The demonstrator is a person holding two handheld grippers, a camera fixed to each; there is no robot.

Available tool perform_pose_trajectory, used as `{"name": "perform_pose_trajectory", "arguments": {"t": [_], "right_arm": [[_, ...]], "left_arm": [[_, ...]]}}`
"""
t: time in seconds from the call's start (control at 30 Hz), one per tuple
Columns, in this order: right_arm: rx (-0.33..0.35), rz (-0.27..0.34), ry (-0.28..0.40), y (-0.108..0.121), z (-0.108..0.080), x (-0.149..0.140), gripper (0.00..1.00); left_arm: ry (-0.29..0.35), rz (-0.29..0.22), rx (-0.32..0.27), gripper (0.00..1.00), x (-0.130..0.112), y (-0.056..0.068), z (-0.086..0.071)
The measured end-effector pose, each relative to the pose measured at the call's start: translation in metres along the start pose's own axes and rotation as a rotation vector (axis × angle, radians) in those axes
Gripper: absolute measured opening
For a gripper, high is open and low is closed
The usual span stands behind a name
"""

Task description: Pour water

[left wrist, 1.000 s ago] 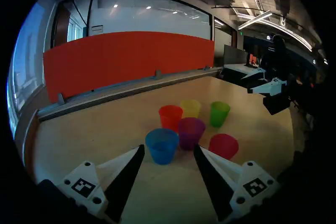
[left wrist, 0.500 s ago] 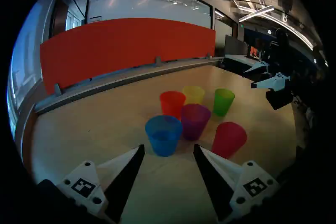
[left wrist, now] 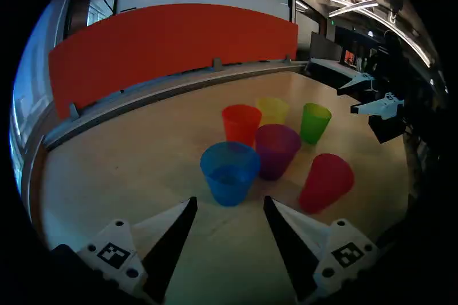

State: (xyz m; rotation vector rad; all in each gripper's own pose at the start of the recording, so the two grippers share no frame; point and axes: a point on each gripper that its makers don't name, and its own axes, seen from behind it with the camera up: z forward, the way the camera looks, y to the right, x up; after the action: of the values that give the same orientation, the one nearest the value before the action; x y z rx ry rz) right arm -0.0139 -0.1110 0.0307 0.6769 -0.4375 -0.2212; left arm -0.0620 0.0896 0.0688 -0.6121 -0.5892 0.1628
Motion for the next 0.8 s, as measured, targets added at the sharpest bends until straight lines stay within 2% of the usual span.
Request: {"name": "perform_pose_trajectory", "arguments": {"t": [0.3,0.8], "right_arm": [[0.004,-0.006,-0.004,0.0,0.008,0.001,1.0],[0.0,-0.01,-0.015,0.006,0.015,-0.001,1.0]], "left_arm": [[-0.063,0.012,-0.006,0.86,-0.004,-0.007,0.02],[-0.108,0.02,-0.039,0.86,-0.002,-0.003,0.051]]}}
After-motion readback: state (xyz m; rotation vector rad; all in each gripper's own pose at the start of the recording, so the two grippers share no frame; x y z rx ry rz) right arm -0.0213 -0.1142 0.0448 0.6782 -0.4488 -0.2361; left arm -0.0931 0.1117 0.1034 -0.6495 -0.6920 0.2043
